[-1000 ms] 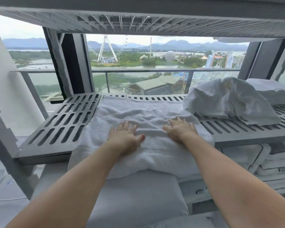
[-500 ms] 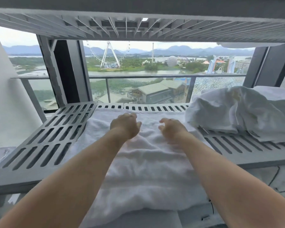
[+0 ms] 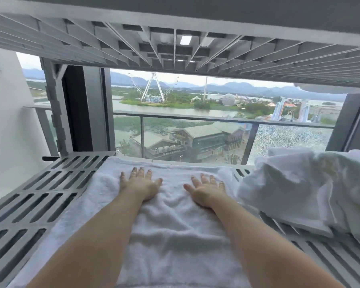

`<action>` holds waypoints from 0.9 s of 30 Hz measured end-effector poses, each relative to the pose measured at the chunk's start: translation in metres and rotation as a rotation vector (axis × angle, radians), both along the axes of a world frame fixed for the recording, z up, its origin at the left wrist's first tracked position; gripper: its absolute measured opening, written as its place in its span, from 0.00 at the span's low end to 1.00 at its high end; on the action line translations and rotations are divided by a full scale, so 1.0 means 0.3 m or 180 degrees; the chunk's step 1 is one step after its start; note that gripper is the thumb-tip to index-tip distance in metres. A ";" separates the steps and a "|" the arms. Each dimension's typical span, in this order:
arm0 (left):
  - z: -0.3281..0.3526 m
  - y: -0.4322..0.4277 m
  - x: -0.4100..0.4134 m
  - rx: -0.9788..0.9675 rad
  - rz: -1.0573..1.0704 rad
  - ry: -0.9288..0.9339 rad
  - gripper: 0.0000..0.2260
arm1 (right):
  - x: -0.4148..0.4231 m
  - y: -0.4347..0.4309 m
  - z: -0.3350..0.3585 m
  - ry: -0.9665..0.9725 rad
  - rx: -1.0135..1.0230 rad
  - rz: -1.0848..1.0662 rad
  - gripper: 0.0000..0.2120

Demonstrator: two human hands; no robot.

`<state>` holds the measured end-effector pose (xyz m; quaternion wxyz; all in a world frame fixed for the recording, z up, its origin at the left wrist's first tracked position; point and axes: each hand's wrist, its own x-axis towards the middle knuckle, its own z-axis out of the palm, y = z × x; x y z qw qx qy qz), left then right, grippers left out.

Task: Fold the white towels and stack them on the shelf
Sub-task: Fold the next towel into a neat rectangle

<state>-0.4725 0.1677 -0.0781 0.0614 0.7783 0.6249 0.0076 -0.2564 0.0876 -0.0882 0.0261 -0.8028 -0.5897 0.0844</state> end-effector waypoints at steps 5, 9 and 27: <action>-0.006 0.035 -0.044 0.0182 0.0170 -0.0055 0.34 | 0.042 0.106 -0.001 0.0343 0.0390 0.0339 0.32; -0.023 0.031 -0.053 0.0392 0.0208 -0.0144 0.32 | 0.145 0.146 0.009 0.0178 0.0607 0.0037 0.24; 0.029 0.041 0.013 0.0503 -0.0279 -0.0276 0.37 | -0.024 0.278 0.080 0.0234 0.1311 0.0298 0.16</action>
